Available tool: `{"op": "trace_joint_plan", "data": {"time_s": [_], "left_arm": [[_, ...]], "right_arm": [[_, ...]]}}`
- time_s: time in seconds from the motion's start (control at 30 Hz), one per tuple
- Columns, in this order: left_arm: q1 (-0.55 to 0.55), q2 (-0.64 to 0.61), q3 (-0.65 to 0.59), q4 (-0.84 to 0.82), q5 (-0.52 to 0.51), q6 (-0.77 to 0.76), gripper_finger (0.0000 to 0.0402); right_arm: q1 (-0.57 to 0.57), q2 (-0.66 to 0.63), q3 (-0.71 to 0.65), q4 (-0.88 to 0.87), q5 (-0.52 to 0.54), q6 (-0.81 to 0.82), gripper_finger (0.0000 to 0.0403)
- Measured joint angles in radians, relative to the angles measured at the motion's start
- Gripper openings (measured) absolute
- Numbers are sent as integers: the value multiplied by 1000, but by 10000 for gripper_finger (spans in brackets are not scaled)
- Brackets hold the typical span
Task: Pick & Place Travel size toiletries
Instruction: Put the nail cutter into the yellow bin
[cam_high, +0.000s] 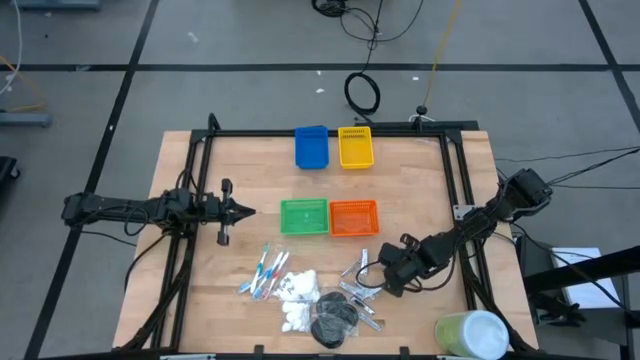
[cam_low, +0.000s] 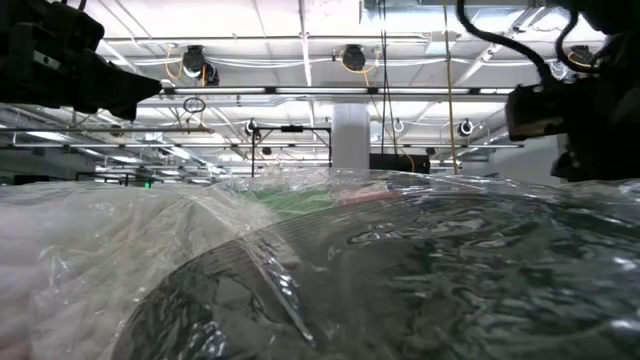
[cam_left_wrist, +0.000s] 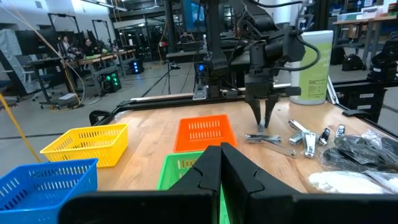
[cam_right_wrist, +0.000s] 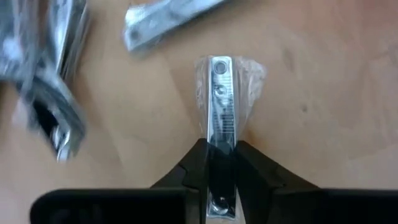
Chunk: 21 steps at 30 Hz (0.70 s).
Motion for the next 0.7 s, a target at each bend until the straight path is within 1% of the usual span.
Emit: {"op": "trace_joint_plan", "data": {"time_s": [0.1, 0.17, 0.3, 0.37, 0.43, 0.5, 0.53, 0.6, 0.7], "left_arm": [[0, 0, 0, 0, 0, 0, 5], [0, 0, 0, 0, 0, 0, 5], [0, 0, 0, 0, 0, 0, 5], [0, 0, 0, 0, 0, 0, 6], [0, 0, 0, 0, 0, 0, 5], [0, 0, 0, 0, 0, 0, 5], [0, 0, 0, 0, 0, 0, 5], [0, 0, 0, 0, 0, 0, 5], [0, 0, 0, 0, 0, 0, 5]], "right_arm": [[2, -79, -8, -19, -11, -44, 44], [-1, -151, -7, 11, 6, -64, 44], [-8, -271, -5, 92, 88, -142, 44], [-30, -319, -5, 179, 148, -235, 44], [-77, -356, -3, 265, 221, -358, 44], [-161, -375, -3, 337, 245, -478, 44], [-221, -381, -3, 371, 235, -536, 44], [-357, -389, -2, 417, 174, -637, 44], [-603, -387, 8, 428, 57, -739, 44]]}}
